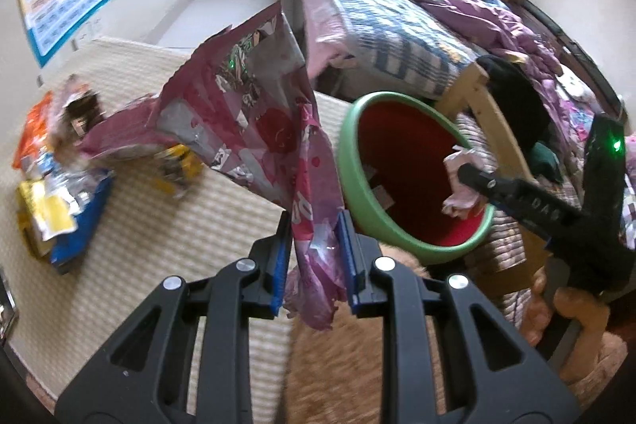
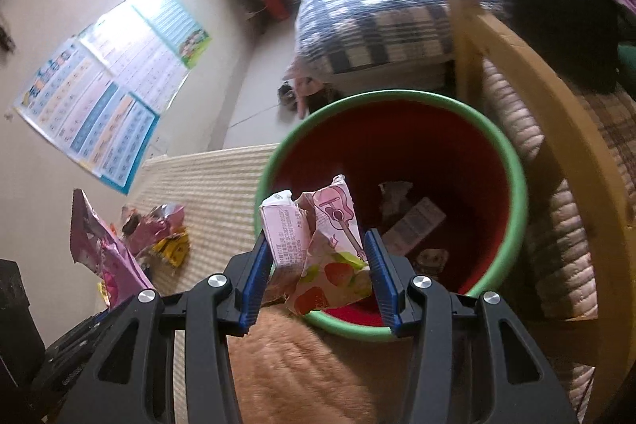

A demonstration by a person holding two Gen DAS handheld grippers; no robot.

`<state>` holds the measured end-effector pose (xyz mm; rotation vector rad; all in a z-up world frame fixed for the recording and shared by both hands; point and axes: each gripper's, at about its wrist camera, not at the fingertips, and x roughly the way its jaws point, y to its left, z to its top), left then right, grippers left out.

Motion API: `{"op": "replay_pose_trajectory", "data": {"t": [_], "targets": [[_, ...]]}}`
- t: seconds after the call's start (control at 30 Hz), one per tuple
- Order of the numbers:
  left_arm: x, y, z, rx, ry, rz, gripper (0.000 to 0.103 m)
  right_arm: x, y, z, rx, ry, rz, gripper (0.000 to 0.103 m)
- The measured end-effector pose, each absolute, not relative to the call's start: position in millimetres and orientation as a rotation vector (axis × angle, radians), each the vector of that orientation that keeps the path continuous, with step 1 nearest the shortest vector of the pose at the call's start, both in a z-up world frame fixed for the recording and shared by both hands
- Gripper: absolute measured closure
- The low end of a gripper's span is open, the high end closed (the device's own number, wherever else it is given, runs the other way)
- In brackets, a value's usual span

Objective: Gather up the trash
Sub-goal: 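Carry the pink bag and pink wrapper over the red bin with both grippers, then open both grippers over the red bin to drop the pink items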

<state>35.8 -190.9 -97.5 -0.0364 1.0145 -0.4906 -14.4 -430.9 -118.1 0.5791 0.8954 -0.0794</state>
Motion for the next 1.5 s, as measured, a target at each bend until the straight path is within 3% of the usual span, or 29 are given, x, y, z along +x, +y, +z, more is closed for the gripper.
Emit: {"op": "replay_pose_trajectory", "data": {"t": [0.5, 1.5], "targets": [[50, -268, -103, 0.067, 1.039, -0.612, 0.080, -27, -458, -126, 0.622, 0.897, -0.135, 0.057], [67, -301, -119, 0.126, 1.085, -0.644, 0.080, -27, -467, -135, 0.636, 0.920, -0.168, 0.057]]}}
